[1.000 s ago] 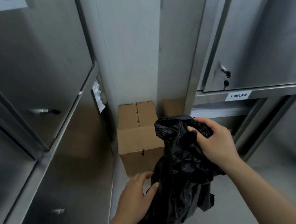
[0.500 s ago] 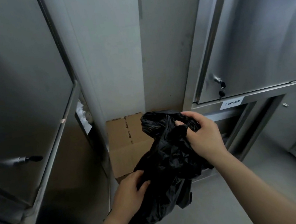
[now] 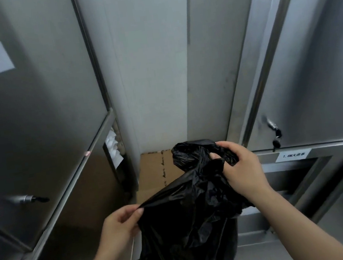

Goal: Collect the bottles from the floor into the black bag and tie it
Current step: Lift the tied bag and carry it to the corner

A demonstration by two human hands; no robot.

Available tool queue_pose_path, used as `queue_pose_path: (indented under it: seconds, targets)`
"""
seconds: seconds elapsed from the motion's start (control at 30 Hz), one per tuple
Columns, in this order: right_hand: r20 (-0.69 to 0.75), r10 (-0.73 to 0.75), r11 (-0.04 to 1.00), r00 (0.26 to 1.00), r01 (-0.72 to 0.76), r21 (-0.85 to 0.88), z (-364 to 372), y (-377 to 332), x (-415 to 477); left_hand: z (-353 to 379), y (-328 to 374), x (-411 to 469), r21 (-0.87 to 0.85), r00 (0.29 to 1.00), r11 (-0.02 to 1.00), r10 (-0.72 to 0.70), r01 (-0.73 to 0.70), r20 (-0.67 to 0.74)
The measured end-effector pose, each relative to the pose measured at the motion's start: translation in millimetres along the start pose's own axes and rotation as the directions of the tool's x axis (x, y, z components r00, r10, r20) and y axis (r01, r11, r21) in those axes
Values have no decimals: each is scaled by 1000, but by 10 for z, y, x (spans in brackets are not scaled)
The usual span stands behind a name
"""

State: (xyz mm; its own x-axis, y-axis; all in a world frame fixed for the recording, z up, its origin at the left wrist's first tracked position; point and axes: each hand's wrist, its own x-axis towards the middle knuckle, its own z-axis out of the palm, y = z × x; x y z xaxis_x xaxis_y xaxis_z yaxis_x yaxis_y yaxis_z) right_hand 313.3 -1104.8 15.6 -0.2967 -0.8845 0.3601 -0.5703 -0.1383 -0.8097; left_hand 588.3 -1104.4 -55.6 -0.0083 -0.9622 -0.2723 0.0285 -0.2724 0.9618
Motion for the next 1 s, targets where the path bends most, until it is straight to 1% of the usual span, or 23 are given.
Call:
queue_pose_path:
  seconds: [0.07, 0.13, 0.23, 0.33, 0.4, 0.47, 0.57, 0.67, 0.8, 0.87, 0.93, 1.0]
  targets:
    - [-15, -25, 1000, 1000, 25, 12, -41, 27, 74, 88, 96, 49, -85, 996, 996, 24, -32, -88]
    - [-46, -45, 998, 998, 47, 29, -94, 31, 166, 162, 227, 114, -69, 987, 994, 76, -86, -141]
    - [-78, -49, 997, 996, 53, 54, -163, 32, 344, 229, 479, 230, -79, 977, 986, 129, -144, -169]
    - [-102, -67, 997, 993, 71, 39, -168, 0, 532, 331, 749, 333, -97, 962, 973, 185, -208, -200]
    - [-93, -108, 993, 990, 111, 30, -115, -47, 630, 418, 907, 388, -113, 951, 962, 218, -247, -221]
    - [-67, -136, 990, 988, 139, 39, -31, -95, 699, 485, 1044, 433, -91, 937, 955, 254, -282, -242]
    - [-56, -152, 985, 987, 156, 69, 86, -170, 794, 534, 1228, 498, -55, 922, 945, 300, -322, -244]
    - [-83, -165, 977, 983, 175, 121, 156, -289, 1012, 535, 1507, 628, -53, 906, 927, 349, -371, -238]
    - [-145, -214, 961, 966, 235, 146, 237, -560, 1488, 547, 2010, 942, -102, 864, 879, 427, -466, -265]
    - [-151, -223, 955, 963, 246, 163, 290, -720, 1750, 571, 2265, 1135, -131, 850, 856, 457, -500, -263]
    - [-153, -234, 951, 960, 259, 169, 359, -866, 2012, 593, 2518, 1349, -119, 830, 835, 499, -537, -248]
    - [-191, -254, 947, 948, 284, 150, 431, -986, 2260, 608, 2768, 1572, -110, 810, 812, 542, -574, -225]
